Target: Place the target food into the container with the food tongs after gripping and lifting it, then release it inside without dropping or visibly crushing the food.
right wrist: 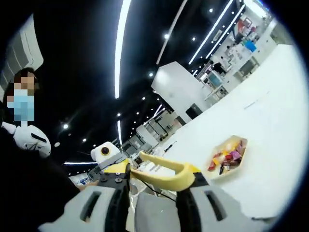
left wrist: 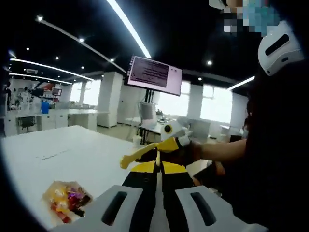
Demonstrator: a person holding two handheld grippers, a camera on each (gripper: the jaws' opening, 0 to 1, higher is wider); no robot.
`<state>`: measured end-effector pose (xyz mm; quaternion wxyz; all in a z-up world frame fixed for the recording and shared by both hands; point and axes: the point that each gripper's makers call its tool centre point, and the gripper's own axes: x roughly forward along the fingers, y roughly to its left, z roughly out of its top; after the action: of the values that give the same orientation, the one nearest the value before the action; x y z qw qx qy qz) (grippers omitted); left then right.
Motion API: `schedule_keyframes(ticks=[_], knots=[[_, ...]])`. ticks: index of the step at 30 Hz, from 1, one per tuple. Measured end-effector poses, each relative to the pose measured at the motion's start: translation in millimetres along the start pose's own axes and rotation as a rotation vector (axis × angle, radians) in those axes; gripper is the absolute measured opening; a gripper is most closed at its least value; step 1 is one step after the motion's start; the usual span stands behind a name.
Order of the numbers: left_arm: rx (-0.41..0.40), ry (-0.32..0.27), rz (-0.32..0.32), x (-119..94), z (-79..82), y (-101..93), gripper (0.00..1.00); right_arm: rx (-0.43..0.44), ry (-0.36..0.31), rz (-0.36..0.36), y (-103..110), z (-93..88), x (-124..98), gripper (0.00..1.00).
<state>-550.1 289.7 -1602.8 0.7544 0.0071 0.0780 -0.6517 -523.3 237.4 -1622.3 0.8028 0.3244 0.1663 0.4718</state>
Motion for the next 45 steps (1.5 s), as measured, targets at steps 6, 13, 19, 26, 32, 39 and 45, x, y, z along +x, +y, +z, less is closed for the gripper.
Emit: schedule_keyframes(ticks=[6,13,19,26,32,39,45], knots=[[0.077,0.199,0.006,0.7,-68.9,35.0,0.00,0.031,0.192,-0.117,-52.5,-32.4,15.9,0.30],[0.052,0.387,-0.024,1.4,-159.3,71.8,0.00,0.144,0.379,-0.271,-124.7,-89.0,35.6,0.28],[0.014,0.433,-0.032,0.4,-198.7,86.2,0.00,0.160,0.458,-0.377,-152.1,-111.9,43.3,0.29],[-0.022,0.458,0.030,-14.4,-225.1,118.9,0.00,0.192,0.519,-0.521,-176.1,-120.1,11.1,0.36],[-0.119,0.460,0.104,-24.1,-233.9,126.6,0.12,-0.019,0.286,-0.638,-157.2,-50.6,-16.5,0.49],[-0.259,0.138,0.438,-66.4,-141.8,125.7,0.83,-0.639,0.226,-0.746,-115.4,-11.0,-33.4,0.99],[0.144,0.034,0.772,-104.0,-104.1,105.8,1.00,-0.607,0.263,-0.593,-119.2,-69.6,-21.9,1.00]])
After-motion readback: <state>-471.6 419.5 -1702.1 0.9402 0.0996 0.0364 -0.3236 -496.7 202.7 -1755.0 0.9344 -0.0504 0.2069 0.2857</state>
